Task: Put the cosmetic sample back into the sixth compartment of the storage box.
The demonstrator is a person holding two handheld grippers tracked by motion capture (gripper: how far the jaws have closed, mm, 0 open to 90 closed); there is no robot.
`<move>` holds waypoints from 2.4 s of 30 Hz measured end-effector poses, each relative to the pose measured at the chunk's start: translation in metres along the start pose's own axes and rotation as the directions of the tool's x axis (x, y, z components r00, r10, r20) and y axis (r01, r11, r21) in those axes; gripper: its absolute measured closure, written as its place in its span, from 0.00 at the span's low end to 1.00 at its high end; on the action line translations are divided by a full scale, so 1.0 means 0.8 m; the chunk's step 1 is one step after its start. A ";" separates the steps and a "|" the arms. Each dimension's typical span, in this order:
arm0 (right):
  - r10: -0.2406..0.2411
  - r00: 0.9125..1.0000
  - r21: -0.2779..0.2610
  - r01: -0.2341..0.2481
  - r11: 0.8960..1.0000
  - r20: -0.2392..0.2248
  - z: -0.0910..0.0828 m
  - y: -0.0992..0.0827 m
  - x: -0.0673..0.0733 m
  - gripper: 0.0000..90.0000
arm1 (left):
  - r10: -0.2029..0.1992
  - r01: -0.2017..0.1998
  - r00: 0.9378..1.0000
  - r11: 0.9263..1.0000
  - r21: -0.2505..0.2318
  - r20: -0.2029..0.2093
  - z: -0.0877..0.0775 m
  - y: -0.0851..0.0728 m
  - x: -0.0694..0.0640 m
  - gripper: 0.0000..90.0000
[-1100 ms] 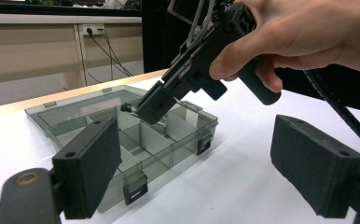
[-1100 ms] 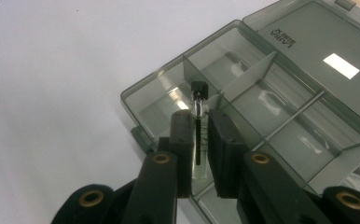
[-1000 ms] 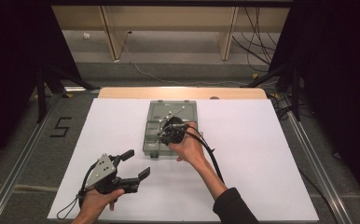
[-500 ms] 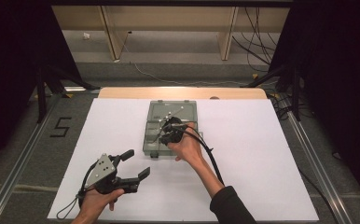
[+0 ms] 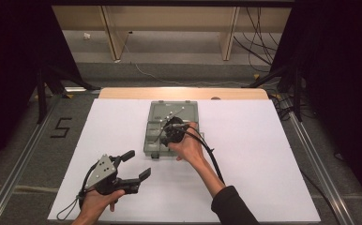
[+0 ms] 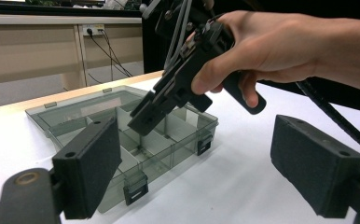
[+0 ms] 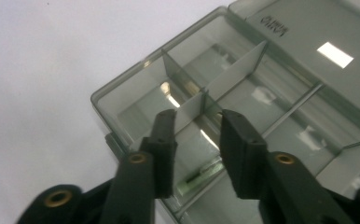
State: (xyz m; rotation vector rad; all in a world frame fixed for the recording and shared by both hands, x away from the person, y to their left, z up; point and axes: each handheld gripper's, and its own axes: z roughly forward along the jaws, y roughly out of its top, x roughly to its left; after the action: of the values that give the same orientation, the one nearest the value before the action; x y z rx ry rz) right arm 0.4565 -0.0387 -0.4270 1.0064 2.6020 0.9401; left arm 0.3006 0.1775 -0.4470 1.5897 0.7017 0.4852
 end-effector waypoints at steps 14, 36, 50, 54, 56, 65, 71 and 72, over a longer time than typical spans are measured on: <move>-0.122 0.992 -0.142 0.118 0.983 -0.017 -0.058 -0.009 0.007 0.45 | -0.014 0.014 1.000 1.000 0.007 0.001 0.000 -0.001 -0.002 0.18; -0.142 0.989 -0.256 0.126 0.958 -0.044 -0.100 -0.039 0.012 0.36 | -0.014 0.014 1.000 1.000 0.014 -0.007 -0.002 0.000 -0.003 0.18; -0.144 0.989 -0.314 0.124 0.941 -0.039 -0.116 -0.052 0.008 0.36 | -0.014 0.014 1.000 1.000 0.009 -0.006 -0.002 0.000 -0.003 0.18; -0.151 0.988 -0.334 0.131 0.933 -0.037 -0.123 -0.056 0.007 0.35 | -0.015 0.015 1.000 1.000 0.010 -0.006 -0.002 0.000 -0.003 0.18; -0.152 0.988 -0.353 0.128 0.927 -0.040 -0.126 -0.058 0.007 0.35 | -0.015 0.015 1.000 1.000 0.011 -0.005 -0.002 0.000 -0.003 0.18; -0.139 0.989 -0.389 0.106 0.915 -0.058 -0.133 -0.072 0.003 0.33 | -0.015 0.015 1.000 1.000 0.011 -0.002 -0.002 0.000 -0.003 0.18; -0.135 0.986 -0.411 0.085 0.908 -0.095 -0.138 -0.081 0.001 0.29 | -0.014 0.014 1.000 1.000 0.010 0.001 -0.002 0.000 -0.003 0.18; -0.131 0.987 -0.417 0.082 0.905 -0.090 -0.140 -0.083 0.001 0.28 | -0.013 0.013 1.000 1.000 0.010 0.001 -0.002 0.000 -0.003 0.18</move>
State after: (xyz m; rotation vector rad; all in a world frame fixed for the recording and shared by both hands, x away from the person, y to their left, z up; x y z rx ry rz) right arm 0.3769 -0.1311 -0.3811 0.7074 2.3608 1.4757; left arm 0.2976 0.1769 -0.4466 1.5931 0.7146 0.4721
